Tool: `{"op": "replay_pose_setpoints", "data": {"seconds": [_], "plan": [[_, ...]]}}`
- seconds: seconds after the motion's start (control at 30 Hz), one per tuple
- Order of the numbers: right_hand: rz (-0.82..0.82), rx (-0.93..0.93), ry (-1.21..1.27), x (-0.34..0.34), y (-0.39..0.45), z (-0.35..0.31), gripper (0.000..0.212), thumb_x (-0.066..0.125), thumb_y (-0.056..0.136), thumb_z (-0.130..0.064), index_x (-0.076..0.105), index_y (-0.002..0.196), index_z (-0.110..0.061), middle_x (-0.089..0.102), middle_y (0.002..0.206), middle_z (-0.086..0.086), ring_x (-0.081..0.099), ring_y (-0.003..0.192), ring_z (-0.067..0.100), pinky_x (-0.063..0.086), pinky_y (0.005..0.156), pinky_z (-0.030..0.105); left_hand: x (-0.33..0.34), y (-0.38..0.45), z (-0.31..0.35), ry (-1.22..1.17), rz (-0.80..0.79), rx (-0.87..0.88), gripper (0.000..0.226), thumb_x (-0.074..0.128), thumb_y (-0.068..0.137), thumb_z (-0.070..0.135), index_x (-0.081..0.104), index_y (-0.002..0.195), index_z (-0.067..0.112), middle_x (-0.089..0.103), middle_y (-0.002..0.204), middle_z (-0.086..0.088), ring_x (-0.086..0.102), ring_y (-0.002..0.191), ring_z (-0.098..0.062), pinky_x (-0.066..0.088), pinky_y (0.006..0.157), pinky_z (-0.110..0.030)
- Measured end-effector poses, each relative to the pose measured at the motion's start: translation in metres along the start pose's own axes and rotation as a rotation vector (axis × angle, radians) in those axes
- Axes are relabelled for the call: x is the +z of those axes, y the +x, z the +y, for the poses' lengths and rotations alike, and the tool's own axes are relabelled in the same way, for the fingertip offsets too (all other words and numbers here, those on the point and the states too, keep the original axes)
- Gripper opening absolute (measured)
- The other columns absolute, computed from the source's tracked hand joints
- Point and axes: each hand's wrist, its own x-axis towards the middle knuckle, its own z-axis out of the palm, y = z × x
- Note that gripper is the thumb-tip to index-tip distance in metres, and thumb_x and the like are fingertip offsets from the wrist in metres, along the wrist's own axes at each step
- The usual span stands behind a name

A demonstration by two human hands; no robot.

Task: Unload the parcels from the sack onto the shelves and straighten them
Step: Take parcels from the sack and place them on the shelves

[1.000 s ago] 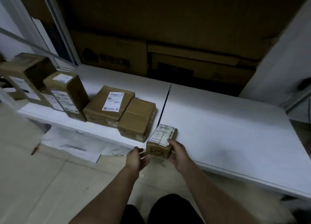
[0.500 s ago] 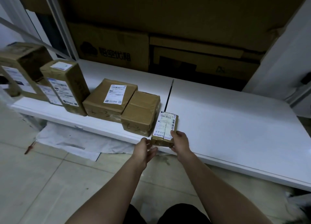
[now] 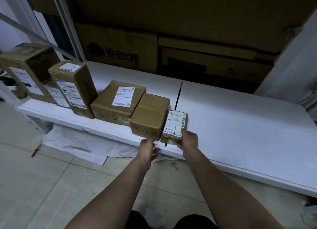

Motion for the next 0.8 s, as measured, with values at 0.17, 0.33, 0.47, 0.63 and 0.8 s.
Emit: {"op": "replay_pose_setpoints", "data": {"seconds": [0.17,0.33,0.47,0.63,0.8], "plan": [[0.031,0.008,0.001,0.006,0.003,-0.004,0.025,0.055,0.094,-0.016,0.059,0.072,-0.006,0.062,0.079,0.014,0.061,0.069,0.027,0.055,0.064,0.039,-0.001,0.000,0.004,0.016,-0.003,0.004,0.020,0.044,0.098,0.026,0.048,0.113,0.013,0.053,0.102,-0.005,0.058,0.076,-0.014,0.044,0.067,-0.026],[0.040,0.023,0.001,0.007,0.003,-0.008,0.027,0.054,0.092,-0.014,0.056,0.066,-0.011,0.062,0.081,0.015,0.061,0.077,0.029,0.057,0.076,0.045,-0.001,-0.003,0.006,0.021,-0.005,-0.003,0.019,0.043,0.099,0.025,0.050,0.113,0.014,0.053,0.109,-0.006,0.058,0.076,-0.013,0.043,0.066,-0.025],[0.026,0.028,0.008,0.006,-0.001,-0.010,0.026,0.052,0.091,-0.012,0.057,0.066,-0.013,0.064,0.087,0.016,0.061,0.078,0.029,0.055,0.083,0.050,-0.003,-0.005,0.006,0.042,0.002,0.004,0.015,0.043,0.098,0.024,0.051,0.107,0.015,0.054,0.106,-0.006,0.057,0.075,-0.014,0.041,0.066,-0.024],[-0.010,0.025,0.014,0.004,-0.003,-0.015,0.016,0.052,0.091,-0.014,0.061,0.078,-0.010,0.068,0.100,0.020,0.065,0.091,0.034,0.053,0.090,0.053,-0.002,-0.009,0.007,0.057,-0.010,-0.005,0.016,0.046,0.097,0.027,0.052,0.108,0.016,0.056,0.107,-0.006,0.058,0.080,-0.015,0.042,0.069,-0.026],[-0.094,0.060,0.079,-0.001,-0.003,-0.016,0.022,0.050,0.093,-0.016,0.063,0.110,-0.007,0.064,0.093,0.009,0.058,0.075,0.017,0.052,0.082,0.040,-0.002,-0.013,0.006,0.112,-0.036,0.003,0.019,0.051,0.096,0.031,0.052,0.107,0.016,0.057,0.109,-0.007,0.060,0.090,-0.020,0.044,0.078,-0.030]]}}
